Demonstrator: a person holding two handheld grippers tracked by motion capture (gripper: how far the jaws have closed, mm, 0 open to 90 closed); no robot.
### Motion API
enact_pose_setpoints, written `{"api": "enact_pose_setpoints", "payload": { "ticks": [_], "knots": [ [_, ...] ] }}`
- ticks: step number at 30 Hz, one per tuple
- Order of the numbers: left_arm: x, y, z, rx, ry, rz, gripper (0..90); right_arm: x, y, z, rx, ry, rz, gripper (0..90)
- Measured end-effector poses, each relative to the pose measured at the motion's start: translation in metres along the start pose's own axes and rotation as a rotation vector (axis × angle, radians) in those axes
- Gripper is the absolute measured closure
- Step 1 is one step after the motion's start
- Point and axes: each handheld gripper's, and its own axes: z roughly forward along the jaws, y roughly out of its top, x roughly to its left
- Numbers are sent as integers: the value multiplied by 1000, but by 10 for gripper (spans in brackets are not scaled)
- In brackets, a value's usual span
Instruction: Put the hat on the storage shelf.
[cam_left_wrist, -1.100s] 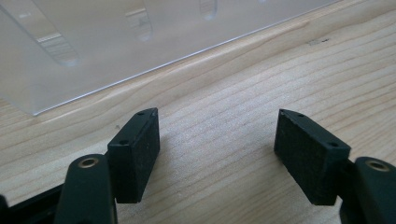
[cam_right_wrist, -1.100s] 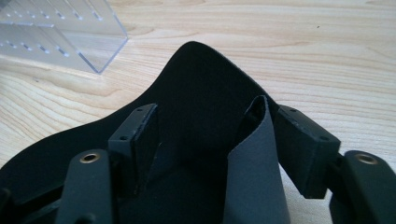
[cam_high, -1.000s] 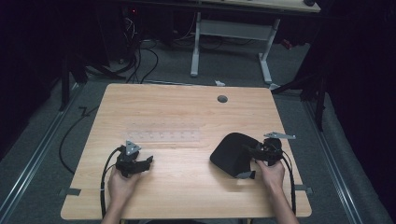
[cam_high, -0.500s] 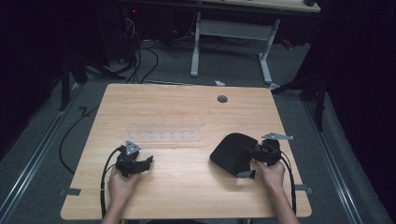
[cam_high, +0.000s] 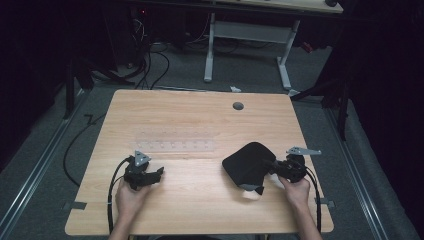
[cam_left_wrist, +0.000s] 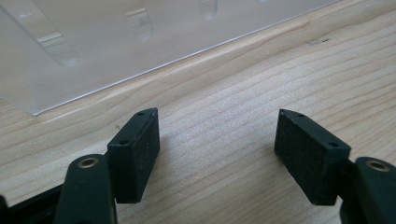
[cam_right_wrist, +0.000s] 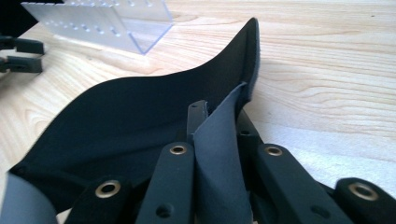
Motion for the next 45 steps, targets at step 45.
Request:
{"api": "enact_pose_setpoints", "payload": {
  "ticks": [45],
  "knots": [
    [-2,-1,0,10,0,6,258,46,8,-48,-87,38,52,847]
  ]
}}
